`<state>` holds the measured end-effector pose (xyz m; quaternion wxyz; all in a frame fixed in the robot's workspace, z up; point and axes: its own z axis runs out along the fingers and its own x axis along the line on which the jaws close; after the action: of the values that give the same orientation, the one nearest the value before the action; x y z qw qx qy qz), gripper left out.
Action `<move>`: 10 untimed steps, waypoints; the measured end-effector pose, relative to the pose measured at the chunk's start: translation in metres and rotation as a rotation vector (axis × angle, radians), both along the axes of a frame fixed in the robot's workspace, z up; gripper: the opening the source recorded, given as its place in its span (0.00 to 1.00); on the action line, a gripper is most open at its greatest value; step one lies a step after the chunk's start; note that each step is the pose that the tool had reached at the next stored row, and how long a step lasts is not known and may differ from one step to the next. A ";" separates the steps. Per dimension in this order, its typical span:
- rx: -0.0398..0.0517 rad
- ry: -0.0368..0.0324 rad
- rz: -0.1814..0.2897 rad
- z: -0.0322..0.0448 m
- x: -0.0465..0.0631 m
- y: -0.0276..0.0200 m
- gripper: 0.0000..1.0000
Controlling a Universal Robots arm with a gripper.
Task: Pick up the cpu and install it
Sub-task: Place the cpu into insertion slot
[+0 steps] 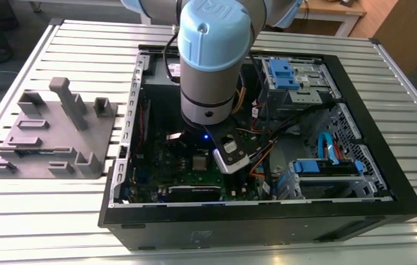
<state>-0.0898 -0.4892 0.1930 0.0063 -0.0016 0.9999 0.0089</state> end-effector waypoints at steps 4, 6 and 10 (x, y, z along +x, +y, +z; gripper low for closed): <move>0.0000 0.0000 0.000 -0.0001 0.000 0.0000 0.46; -0.0004 0.0002 0.000 -0.0001 0.000 -0.0001 0.44; -0.0001 0.0001 0.000 -0.0003 0.000 0.0000 0.38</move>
<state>-0.0899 -0.4892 0.1927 0.0063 -0.0016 0.9999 0.0088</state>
